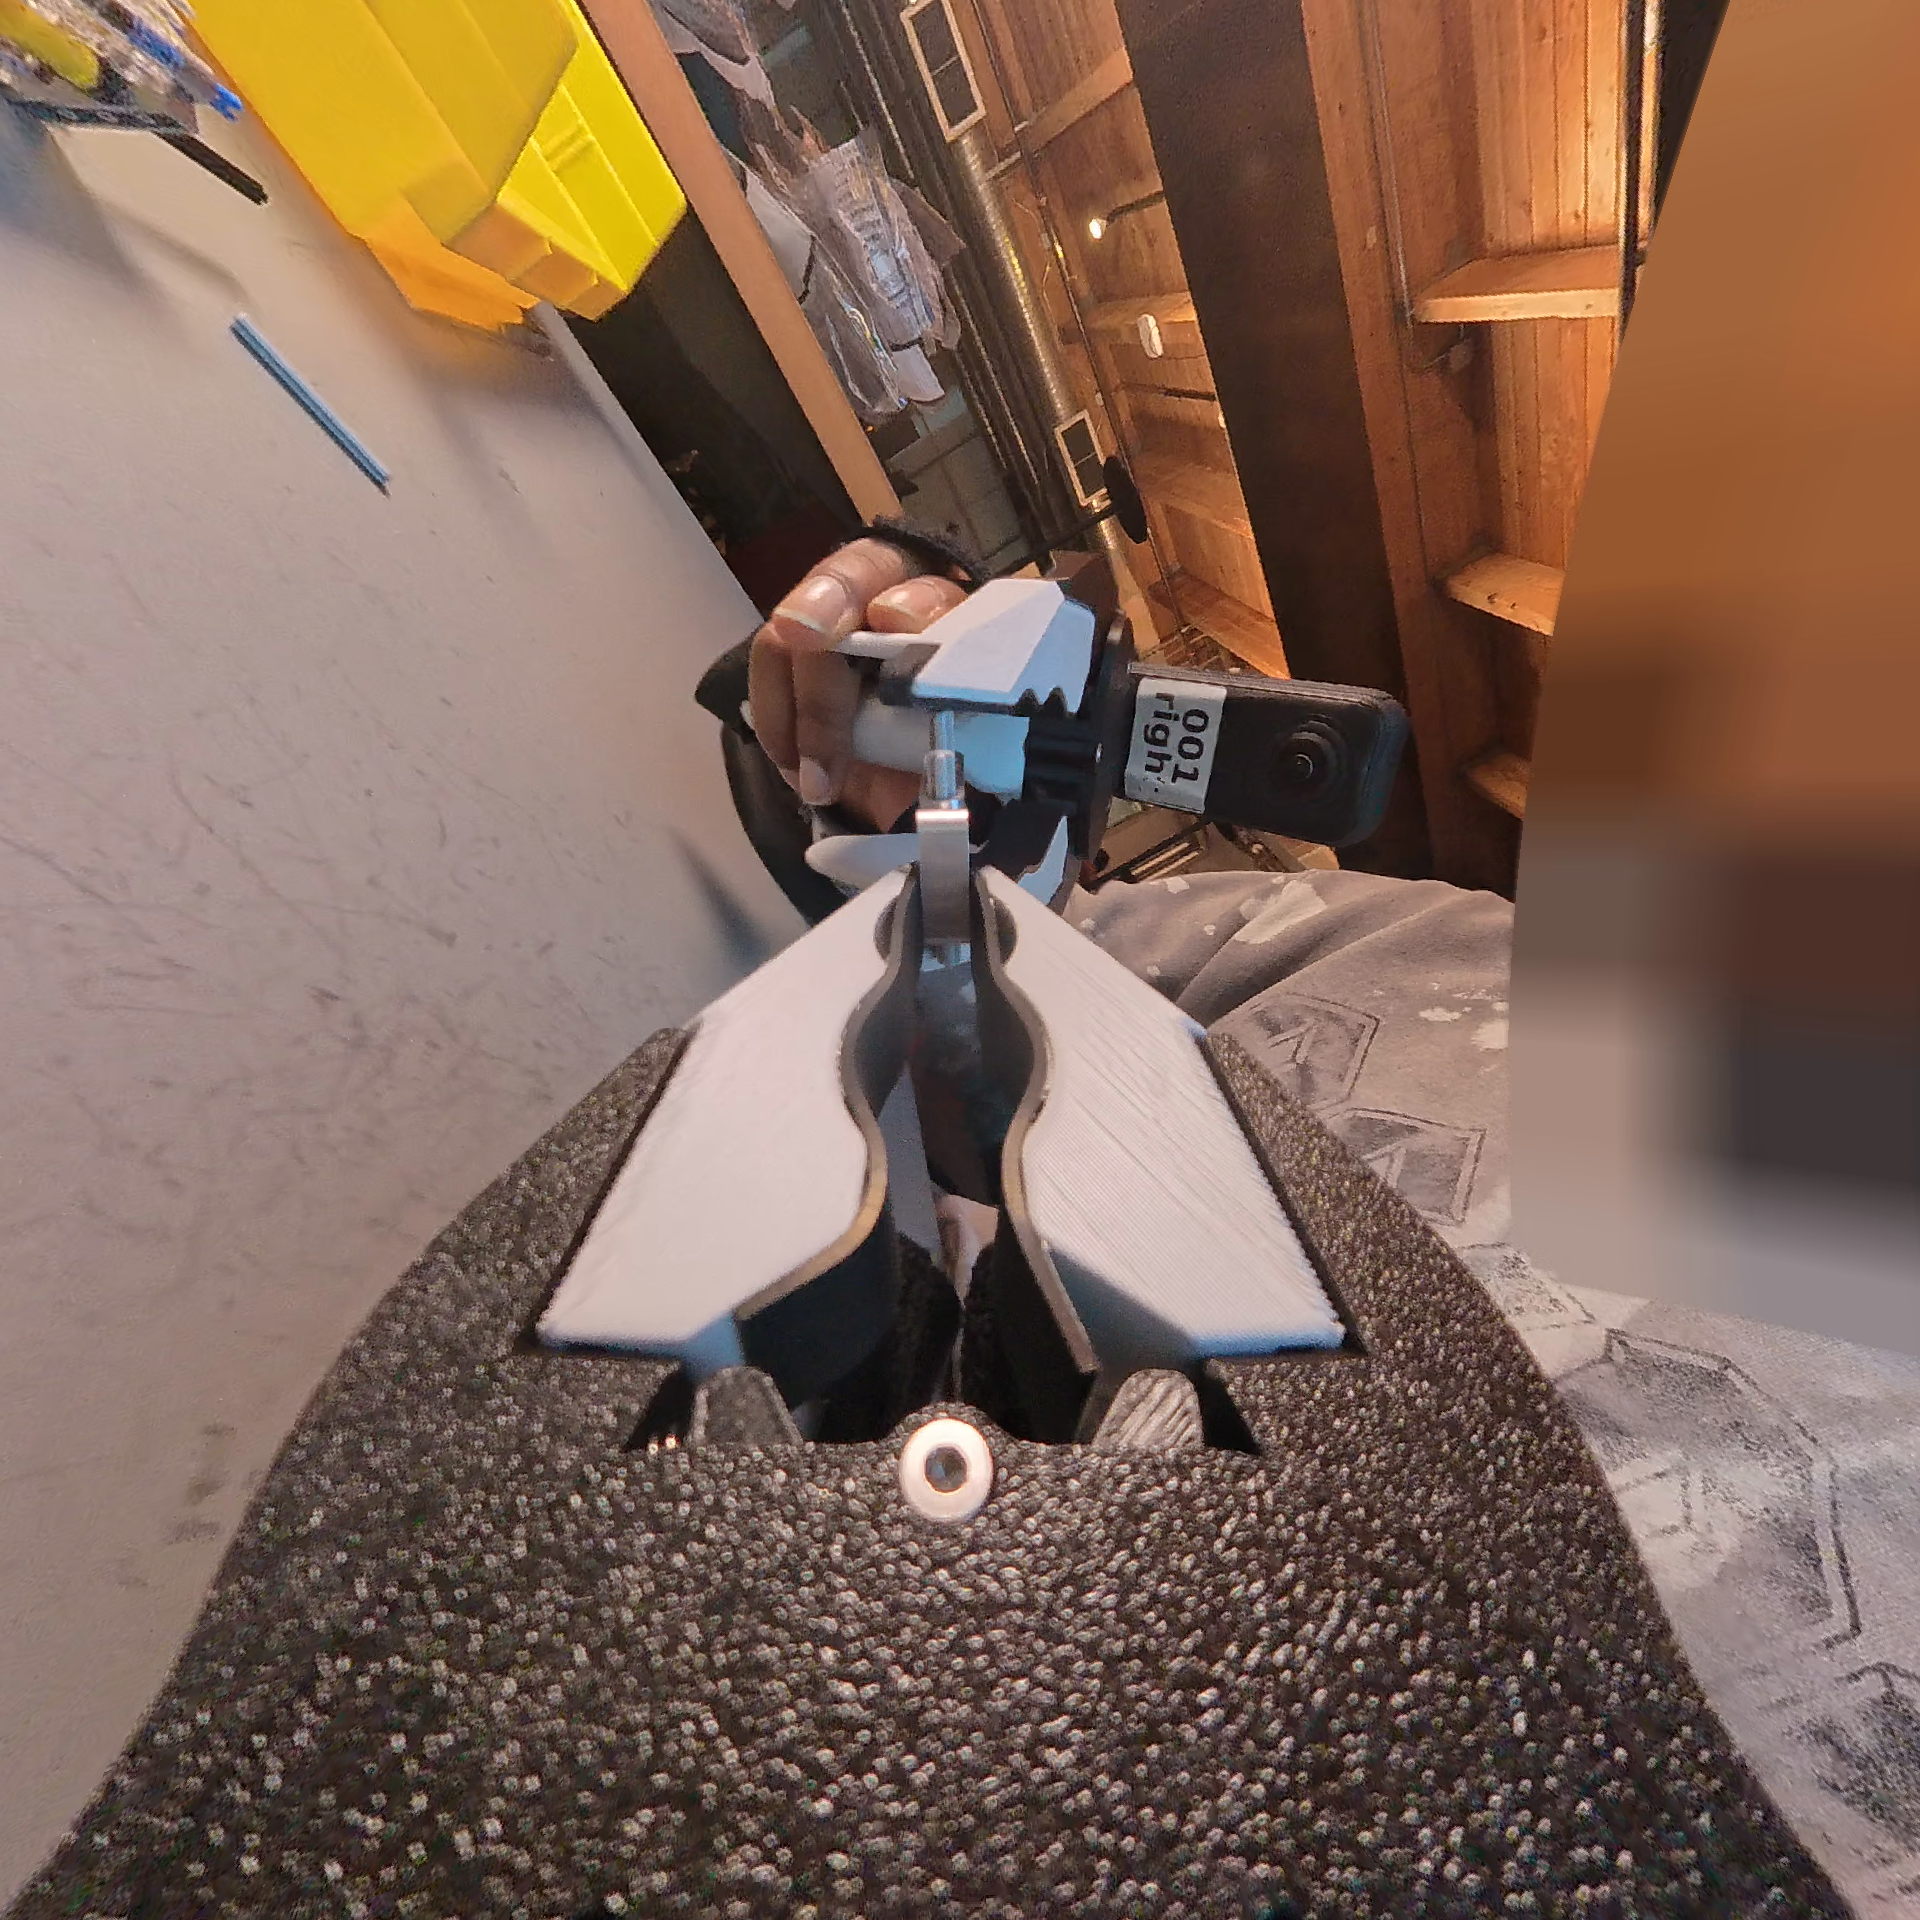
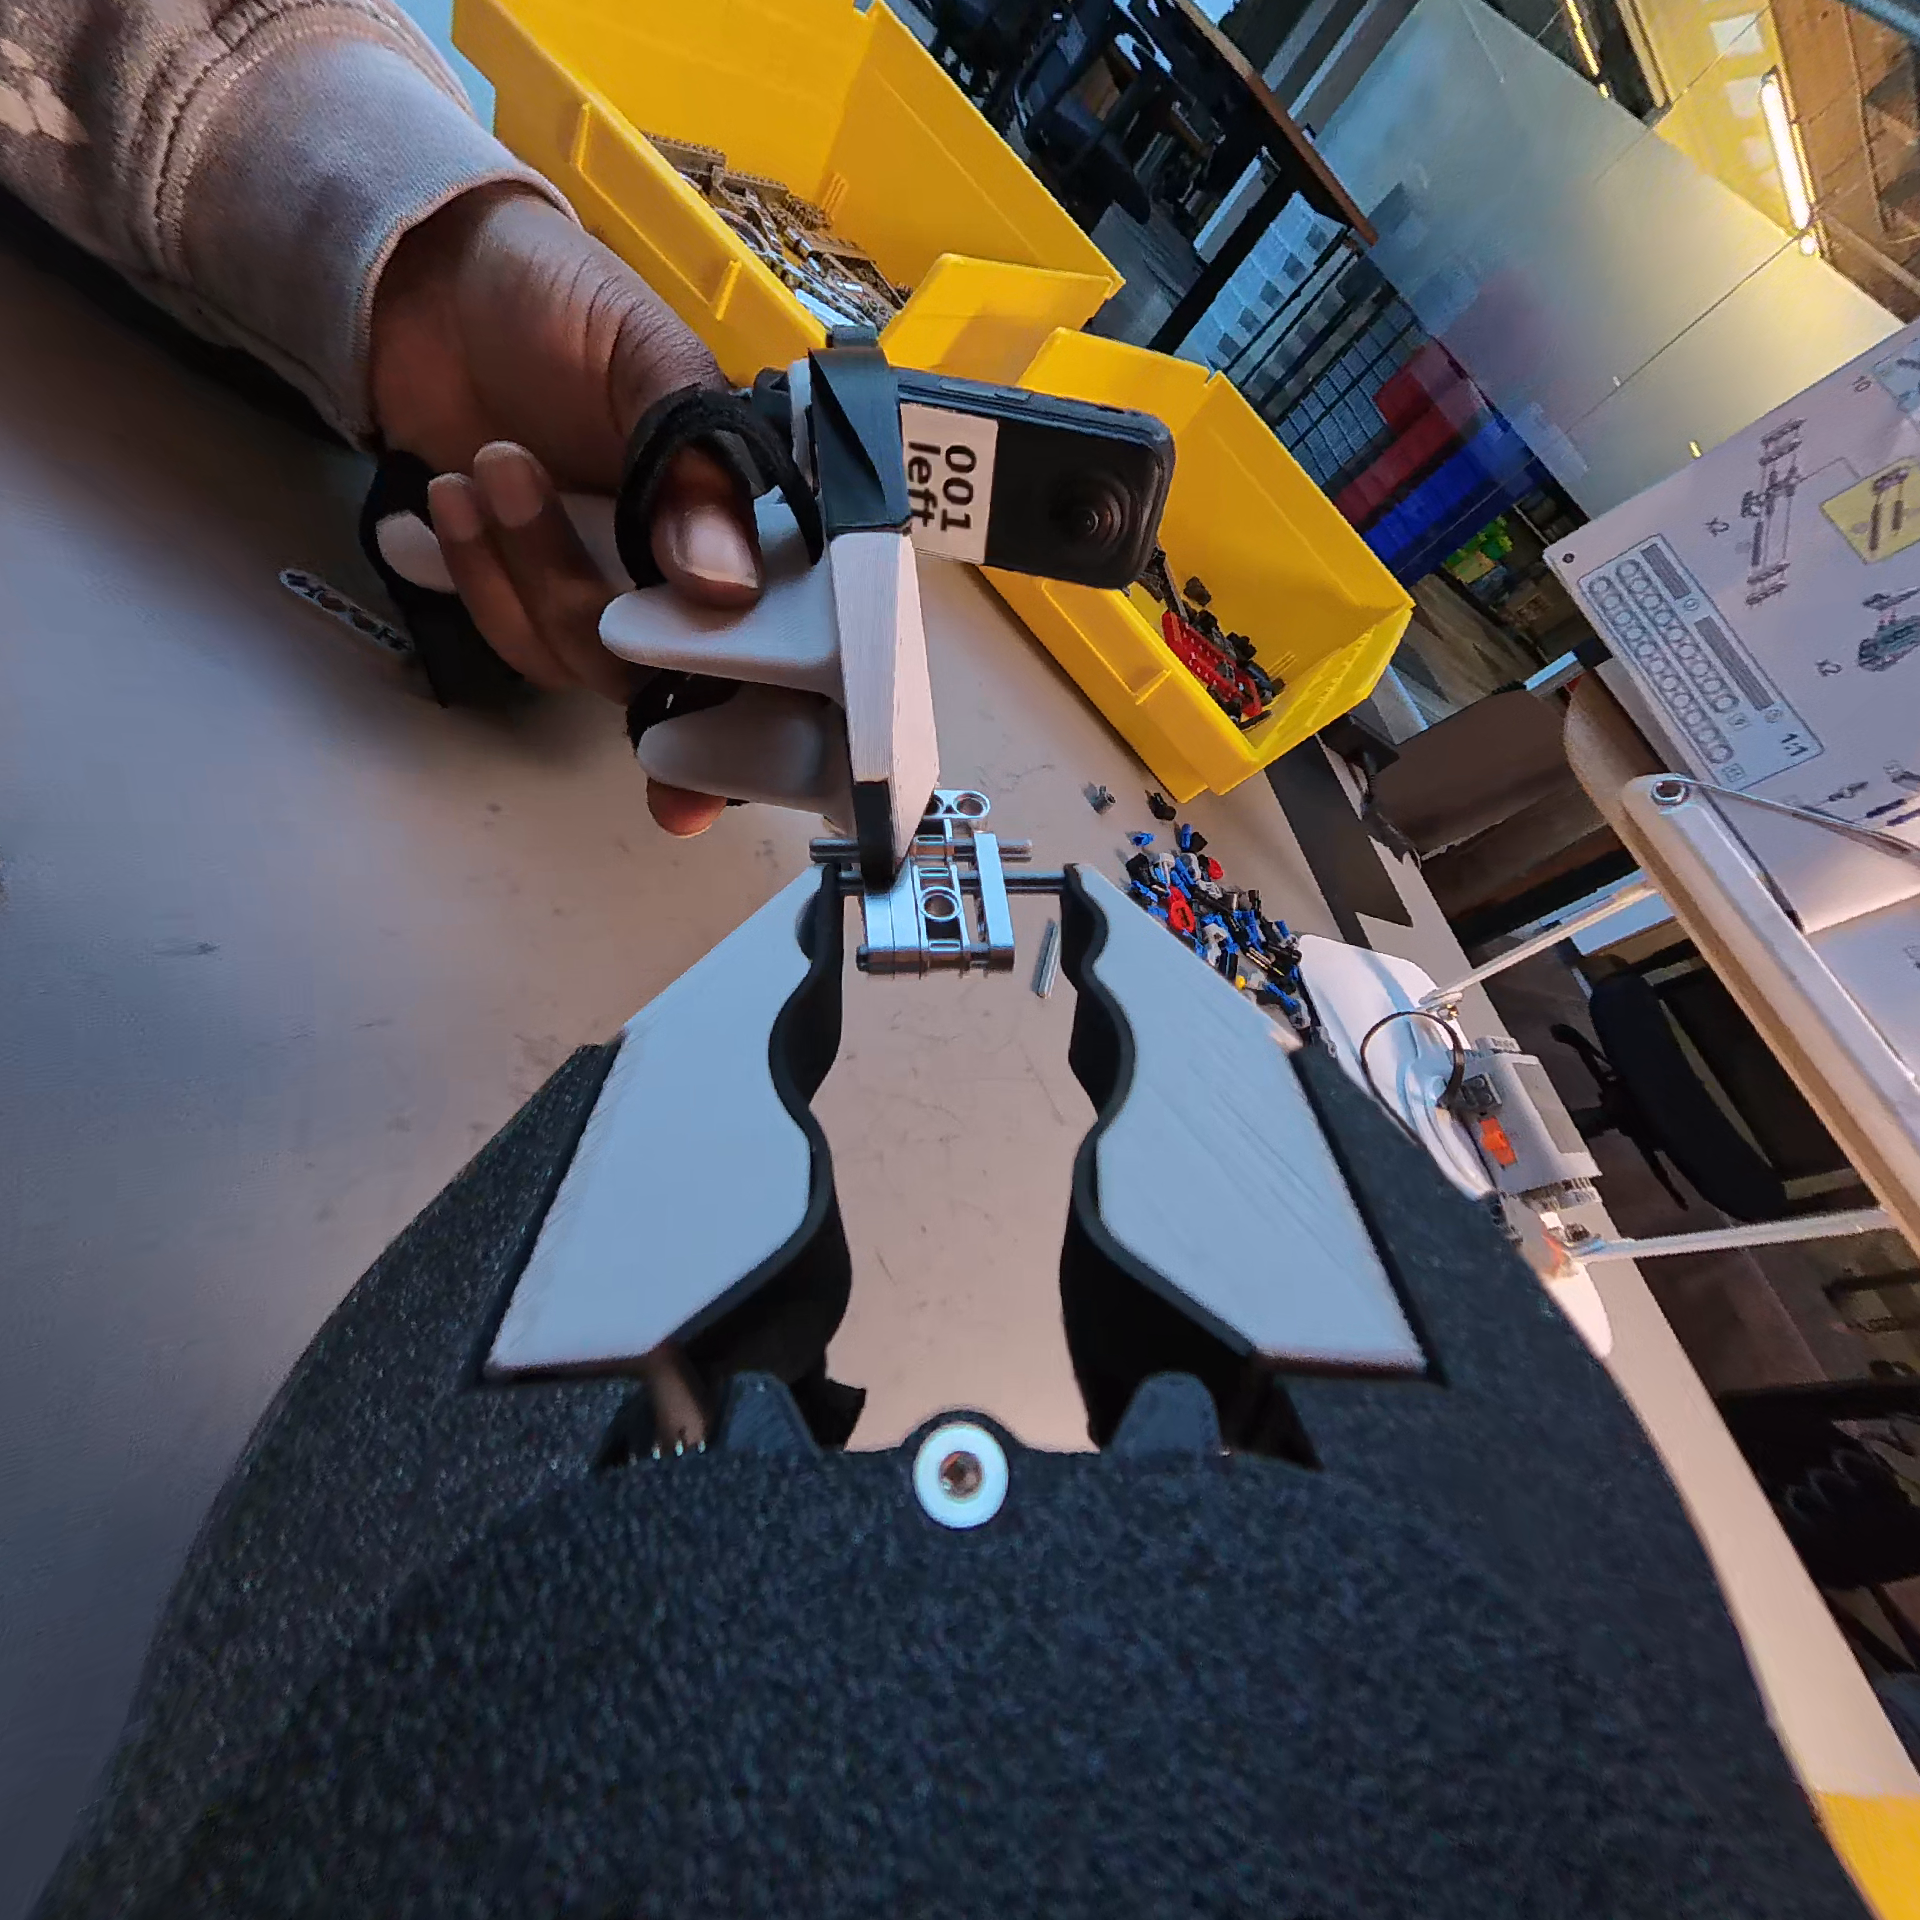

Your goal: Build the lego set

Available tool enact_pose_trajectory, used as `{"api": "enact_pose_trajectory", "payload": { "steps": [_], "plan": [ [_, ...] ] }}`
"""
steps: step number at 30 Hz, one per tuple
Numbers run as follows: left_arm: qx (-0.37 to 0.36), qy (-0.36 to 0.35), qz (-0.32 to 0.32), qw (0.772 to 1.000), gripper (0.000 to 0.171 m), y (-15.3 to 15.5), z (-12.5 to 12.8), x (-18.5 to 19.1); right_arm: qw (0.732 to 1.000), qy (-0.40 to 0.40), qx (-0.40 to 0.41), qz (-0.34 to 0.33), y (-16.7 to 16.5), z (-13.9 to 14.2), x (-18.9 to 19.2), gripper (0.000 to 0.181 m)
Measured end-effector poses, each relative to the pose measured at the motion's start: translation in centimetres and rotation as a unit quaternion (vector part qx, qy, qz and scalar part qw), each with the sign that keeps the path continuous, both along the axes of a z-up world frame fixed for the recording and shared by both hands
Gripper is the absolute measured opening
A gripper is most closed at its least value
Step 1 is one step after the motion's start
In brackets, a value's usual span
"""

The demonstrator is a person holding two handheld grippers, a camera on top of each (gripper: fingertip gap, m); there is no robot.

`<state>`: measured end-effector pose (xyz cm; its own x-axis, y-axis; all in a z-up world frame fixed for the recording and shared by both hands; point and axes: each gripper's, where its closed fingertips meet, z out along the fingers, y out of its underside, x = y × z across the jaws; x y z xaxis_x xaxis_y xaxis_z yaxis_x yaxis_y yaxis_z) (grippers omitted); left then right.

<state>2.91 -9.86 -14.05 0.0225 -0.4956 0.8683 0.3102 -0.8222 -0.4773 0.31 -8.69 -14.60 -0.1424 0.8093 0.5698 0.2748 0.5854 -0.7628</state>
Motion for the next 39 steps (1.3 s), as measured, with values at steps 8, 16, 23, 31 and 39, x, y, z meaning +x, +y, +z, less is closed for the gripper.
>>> {"api": "enact_pose_trajectory", "payload": {
  "steps": [8,16,23,31,39],
  "plan": [
    [-0.010,0.036,0.016,0.999,0.005,0.6,-1.0,-0.8,1.000,-0.020,-0.010,0.007,0.1,-0.5,0.6,0.027],
    [-0.022,0.028,0.011,0.999,0.005,0.5,-1.2,-0.7,0.999,-0.032,-0.005,0.012,0.1,-0.9,0.7,0.023],
    [-0.028,0.020,0.003,0.999,0.005,0.3,-1.2,-0.4,0.999,-0.043,-0.011,0.027,-0.4,-1.1,0.8,0.022],
    [0.052,0.082,-0.006,0.995,0.010,0.1,-0.4,-0.7,0.998,-0.019,-0.045,0.026,-0.5,-0.3,0.5,0.023],
    [0.286,0.258,0.048,0.922,0.036,-0.4,0.7,-2.5,0.989,-0.010,-0.141,0.046,-0.6,-0.1,0.8,0.023]
  ]
}}
